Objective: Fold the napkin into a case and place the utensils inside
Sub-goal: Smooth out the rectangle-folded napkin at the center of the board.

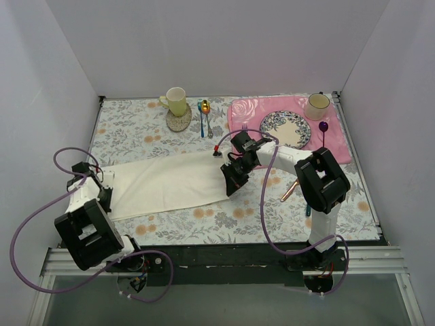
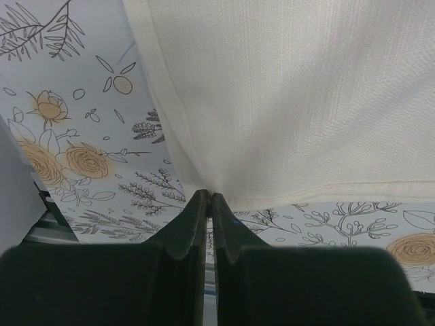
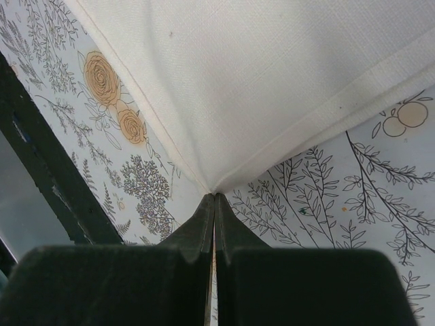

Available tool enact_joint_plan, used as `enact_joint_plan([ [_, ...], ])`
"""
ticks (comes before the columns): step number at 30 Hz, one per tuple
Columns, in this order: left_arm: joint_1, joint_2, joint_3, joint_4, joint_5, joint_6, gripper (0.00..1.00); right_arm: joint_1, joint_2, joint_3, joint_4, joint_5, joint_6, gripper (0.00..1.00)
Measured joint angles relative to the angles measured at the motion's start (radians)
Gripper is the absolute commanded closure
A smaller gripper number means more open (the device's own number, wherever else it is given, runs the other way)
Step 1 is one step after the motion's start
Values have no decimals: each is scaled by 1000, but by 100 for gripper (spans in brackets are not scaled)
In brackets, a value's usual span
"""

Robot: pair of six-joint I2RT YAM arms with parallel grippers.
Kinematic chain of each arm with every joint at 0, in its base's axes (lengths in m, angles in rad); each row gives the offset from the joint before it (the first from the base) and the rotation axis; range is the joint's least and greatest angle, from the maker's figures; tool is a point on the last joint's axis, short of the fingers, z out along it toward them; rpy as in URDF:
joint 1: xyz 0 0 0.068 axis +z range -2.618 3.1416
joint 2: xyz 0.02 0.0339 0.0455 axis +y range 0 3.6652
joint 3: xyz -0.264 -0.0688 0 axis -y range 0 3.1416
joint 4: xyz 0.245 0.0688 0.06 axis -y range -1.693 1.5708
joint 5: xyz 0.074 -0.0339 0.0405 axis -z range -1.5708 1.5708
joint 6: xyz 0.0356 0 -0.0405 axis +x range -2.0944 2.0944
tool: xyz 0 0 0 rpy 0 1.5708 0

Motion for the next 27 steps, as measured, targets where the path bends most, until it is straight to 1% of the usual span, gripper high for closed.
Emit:
enact_joint_plan([
  [1, 0, 6, -6, 7, 0, 0, 100, 0, 0, 0, 0, 0, 0, 99],
  [2, 0, 9, -12, 14, 0, 0, 97, 0, 0, 0, 0, 0, 0, 99],
  [4, 0, 15, -22, 23, -2, 0, 81, 0, 0, 0, 0, 0, -2, 99],
  [5, 0, 15, -28, 29, -3, 2, 70, 0, 0, 0, -2, 0, -4, 88],
  [7, 0, 15, -33, 31, -8, 7, 63, 0, 0, 3, -14, 0, -16, 74],
  [8, 0, 14, -32, 32, -10, 10, 61, 0, 0, 5, -22, 1, -19, 58],
  [9, 0, 14, -29, 30, -10, 8, 57, 0, 0, 12, -36, 4, -31, 53],
  [10, 0, 14, -24, 28, -10, 9, 57, -2, -2, 21, -51, 4, -40, 49],
  [12, 1, 14, 8, -10, -1, 8, 57, -8, -13, 40, -76, 4, -68, 46],
  [15, 1, 14, 111, -66, 29, 1, 57, -31, -50, 76, -118, -5, -114, 45],
  [16, 0, 14, 154, -81, 48, -3, 59, -40, -64, 90, -128, -8, -130, 45],
  [18, 0, 14, 229, -93, 84, -16, 60, -53, -88, 123, -139, -16, -153, 45],
  [19, 0, 14, 261, -93, 105, -21, 63, -59, -97, 137, -139, -20, -161, 46],
  [20, -1, 14, 285, -92, 123, -27, 64, -63, -98, 156, -142, -26, -166, 48],
  [22, -5, 14, 298, -89, 147, -42, 68, -63, -90, 195, -138, -36, -175, 50],
  [23, -9, 14, 296, -93, 156, -47, 72, -63, -82, 211, -137, -39, -176, 53],
  [27, -31, 15, 254, -89, 190, -71, 82, -61, -16, 290, -111, -46, -163, 56],
])
